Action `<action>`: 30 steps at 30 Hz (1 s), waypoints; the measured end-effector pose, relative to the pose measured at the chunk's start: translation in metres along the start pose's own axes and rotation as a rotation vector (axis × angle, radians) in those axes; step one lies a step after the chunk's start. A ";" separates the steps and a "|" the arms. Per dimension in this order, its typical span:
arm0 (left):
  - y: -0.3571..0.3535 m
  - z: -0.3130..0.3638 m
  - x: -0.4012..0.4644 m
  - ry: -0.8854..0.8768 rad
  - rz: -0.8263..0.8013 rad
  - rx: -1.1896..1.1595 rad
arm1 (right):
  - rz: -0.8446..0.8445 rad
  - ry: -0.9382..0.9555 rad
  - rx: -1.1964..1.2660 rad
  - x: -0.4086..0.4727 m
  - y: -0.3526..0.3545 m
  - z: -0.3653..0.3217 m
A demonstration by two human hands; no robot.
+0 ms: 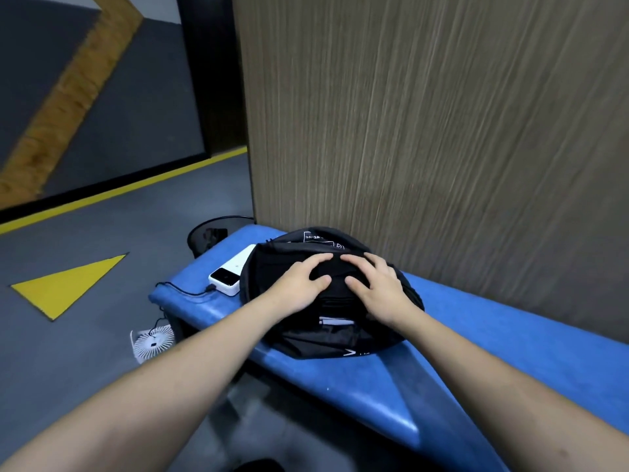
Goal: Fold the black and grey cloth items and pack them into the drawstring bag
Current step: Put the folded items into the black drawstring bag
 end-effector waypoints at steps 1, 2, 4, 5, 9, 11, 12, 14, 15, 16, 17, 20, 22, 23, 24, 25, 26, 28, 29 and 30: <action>0.004 0.001 -0.003 -0.016 0.007 0.002 | 0.004 0.020 -0.030 -0.002 0.004 -0.005; 0.010 0.002 -0.007 -0.026 0.022 -0.008 | 0.011 0.039 -0.062 -0.003 0.008 -0.011; 0.025 0.001 -0.015 -0.032 0.071 -0.058 | 0.036 0.082 -0.127 -0.004 0.015 -0.023; 0.034 0.000 -0.019 -0.043 0.112 -0.079 | 0.053 0.109 -0.163 -0.005 0.018 -0.030; 0.069 -0.019 -0.031 -0.052 0.243 -0.061 | 0.077 0.231 -0.300 -0.004 0.025 -0.058; 0.082 -0.035 -0.035 -0.028 0.293 -0.008 | 0.053 0.285 -0.342 -0.004 0.022 -0.070; 0.088 -0.044 -0.037 -0.007 0.329 0.019 | 0.040 0.309 -0.359 -0.003 0.019 -0.075; 0.099 -0.062 -0.039 0.071 0.403 0.043 | -0.012 0.339 -0.383 -0.002 0.011 -0.081; 0.103 -0.072 -0.038 0.132 0.422 0.035 | -0.045 0.352 -0.398 -0.001 0.006 -0.082; 0.106 -0.082 -0.037 0.200 0.422 0.012 | -0.077 0.368 -0.419 -0.001 0.000 -0.082; 0.106 -0.091 -0.034 0.268 0.397 -0.020 | -0.106 0.386 -0.443 -0.001 -0.006 -0.083; 0.097 -0.105 -0.030 0.372 0.259 -0.142 | -0.183 0.439 -0.510 -0.006 -0.023 -0.081; 0.090 -0.110 -0.027 0.391 0.224 -0.140 | -0.224 0.483 -0.543 -0.011 -0.032 -0.080; 0.088 -0.111 -0.027 0.395 0.223 -0.121 | -0.240 0.511 -0.552 -0.013 -0.036 -0.080; 0.085 -0.112 -0.026 0.398 0.221 -0.108 | -0.253 0.544 -0.563 -0.016 -0.038 -0.080; 0.082 -0.113 -0.024 0.400 0.218 -0.111 | -0.266 0.577 -0.579 -0.018 -0.041 -0.080; 0.080 -0.113 -0.023 0.402 0.210 -0.128 | -0.285 0.600 -0.604 -0.020 -0.044 -0.079; 0.078 -0.114 -0.022 0.412 0.210 -0.136 | -0.317 0.627 -0.654 -0.023 -0.049 -0.077; 0.079 -0.114 -0.022 0.409 0.225 -0.120 | -0.323 0.634 -0.673 -0.024 -0.051 -0.077; 0.081 -0.113 -0.022 0.398 0.241 -0.101 | -0.326 0.638 -0.694 -0.026 -0.052 -0.078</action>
Point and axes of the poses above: each hand's wrist, its own x-axis towards the middle knuckle, its own y-axis out of the back of the hand, z = x × y, the point moved 7 cm from there along x, towards the middle knuckle, and after that the axes turned 14 degrees about y, right-handed, at the moved point
